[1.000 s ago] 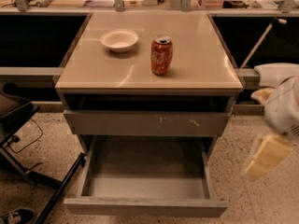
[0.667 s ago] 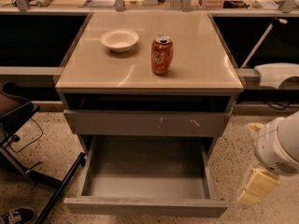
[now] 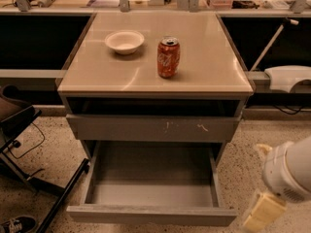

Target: Close middle drawer

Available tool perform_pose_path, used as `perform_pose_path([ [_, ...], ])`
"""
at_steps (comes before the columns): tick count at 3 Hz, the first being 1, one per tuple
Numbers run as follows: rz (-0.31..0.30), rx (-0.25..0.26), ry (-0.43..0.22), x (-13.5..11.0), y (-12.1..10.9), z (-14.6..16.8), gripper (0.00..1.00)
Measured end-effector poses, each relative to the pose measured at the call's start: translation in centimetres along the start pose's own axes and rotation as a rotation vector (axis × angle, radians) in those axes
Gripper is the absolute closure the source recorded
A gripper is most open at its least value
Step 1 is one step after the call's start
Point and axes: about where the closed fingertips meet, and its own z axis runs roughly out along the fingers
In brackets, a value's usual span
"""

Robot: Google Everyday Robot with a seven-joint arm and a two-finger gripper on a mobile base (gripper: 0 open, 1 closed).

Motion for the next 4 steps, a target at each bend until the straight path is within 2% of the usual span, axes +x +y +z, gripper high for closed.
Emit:
perform_pose_path([
  [1, 0.078, -0.022, -0.081, 0.9, 5.0, 4.3, 0.00],
  [2, 0.170, -0.069, -0.174, 1.3, 10.9, 10.0, 0.00],
  [3, 0.228, -0.150, -0.223, 1.8, 16.9, 16.6, 0.00],
  [4, 0.264, -0.184, -0.239, 2.1, 19.9, 21.4, 0.00],
])
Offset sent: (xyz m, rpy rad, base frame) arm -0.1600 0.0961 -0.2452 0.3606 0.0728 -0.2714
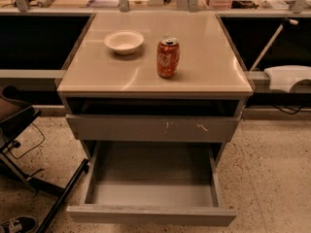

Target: Close middle drawer

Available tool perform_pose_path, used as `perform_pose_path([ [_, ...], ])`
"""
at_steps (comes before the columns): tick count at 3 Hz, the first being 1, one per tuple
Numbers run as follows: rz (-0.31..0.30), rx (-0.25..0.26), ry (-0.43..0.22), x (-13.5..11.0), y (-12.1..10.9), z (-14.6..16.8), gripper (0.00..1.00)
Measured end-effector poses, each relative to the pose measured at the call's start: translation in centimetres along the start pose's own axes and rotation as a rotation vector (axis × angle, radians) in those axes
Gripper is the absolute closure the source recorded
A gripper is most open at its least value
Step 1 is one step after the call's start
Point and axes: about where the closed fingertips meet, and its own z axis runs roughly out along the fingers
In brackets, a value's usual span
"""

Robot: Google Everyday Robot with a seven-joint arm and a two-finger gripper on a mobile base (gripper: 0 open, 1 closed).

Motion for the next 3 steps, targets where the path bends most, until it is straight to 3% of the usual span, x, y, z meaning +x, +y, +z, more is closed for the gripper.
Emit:
perform_pose_path([
  [1, 0.035, 0.002, 0.008, 1.5, -0.1, 3.6, 0.00],
  [2, 0.085, 0.022, 0.028, 2.6, -1.9, 6.5, 0.00],
  [3, 0.061, 0.031, 0.026, 2.0, -2.3, 6.8, 0.00],
])
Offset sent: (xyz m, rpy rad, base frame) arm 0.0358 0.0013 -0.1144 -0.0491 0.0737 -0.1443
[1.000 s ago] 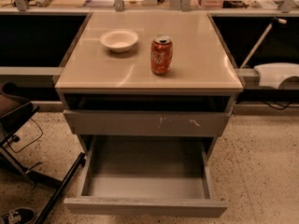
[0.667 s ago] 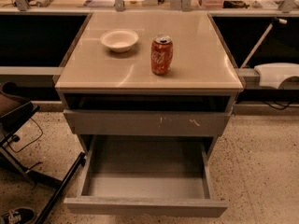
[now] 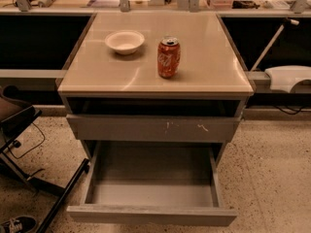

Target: Close middle drawer

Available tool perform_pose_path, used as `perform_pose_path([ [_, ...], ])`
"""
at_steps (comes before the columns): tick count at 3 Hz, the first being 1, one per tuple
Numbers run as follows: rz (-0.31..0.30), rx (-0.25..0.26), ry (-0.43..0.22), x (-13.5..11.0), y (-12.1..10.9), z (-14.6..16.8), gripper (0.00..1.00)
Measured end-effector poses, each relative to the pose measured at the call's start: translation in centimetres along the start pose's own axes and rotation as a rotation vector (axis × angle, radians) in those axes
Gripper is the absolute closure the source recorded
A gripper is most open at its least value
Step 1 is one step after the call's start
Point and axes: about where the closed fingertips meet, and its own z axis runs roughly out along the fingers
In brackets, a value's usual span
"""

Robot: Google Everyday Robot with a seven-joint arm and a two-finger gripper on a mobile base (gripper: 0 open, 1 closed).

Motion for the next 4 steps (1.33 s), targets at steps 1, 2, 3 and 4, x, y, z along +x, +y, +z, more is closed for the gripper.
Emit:
perform_pose_path([
  [1, 0.023, -0.009, 0.004, 1.3, -1.0, 1.9, 0.00],
  [2, 0.067, 0.019, 0.017, 2.4, -5.3, 6.6, 0.00],
  [3, 0.089, 0.022, 0.037, 3.2, -9.1, 12.1, 0.00],
  [4, 0.117, -0.004, 0.017, 3.1, -9.8, 16.4, 0.00],
])
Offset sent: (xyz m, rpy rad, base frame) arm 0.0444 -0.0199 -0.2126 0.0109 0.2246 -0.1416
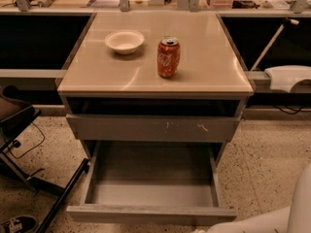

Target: Close middle drawer

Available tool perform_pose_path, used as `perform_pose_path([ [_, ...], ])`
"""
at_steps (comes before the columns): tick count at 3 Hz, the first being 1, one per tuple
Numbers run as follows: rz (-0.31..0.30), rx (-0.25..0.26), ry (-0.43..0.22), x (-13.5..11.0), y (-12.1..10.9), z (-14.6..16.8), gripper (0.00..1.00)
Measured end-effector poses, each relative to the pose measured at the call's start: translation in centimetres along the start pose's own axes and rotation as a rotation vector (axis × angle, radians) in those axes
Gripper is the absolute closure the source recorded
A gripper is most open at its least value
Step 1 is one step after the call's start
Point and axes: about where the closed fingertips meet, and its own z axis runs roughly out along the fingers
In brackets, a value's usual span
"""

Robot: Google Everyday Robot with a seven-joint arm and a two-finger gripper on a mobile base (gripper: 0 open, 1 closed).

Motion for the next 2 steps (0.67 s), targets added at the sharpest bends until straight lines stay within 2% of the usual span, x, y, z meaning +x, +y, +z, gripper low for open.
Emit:
perform_pose_path([
  [1, -0.010, -0.001, -0.059, -2.3, 0.1, 0.8, 0.00],
  [2, -0.029, -0.001, -0.077, -5.6, 1.4, -1.1, 0.00],
])
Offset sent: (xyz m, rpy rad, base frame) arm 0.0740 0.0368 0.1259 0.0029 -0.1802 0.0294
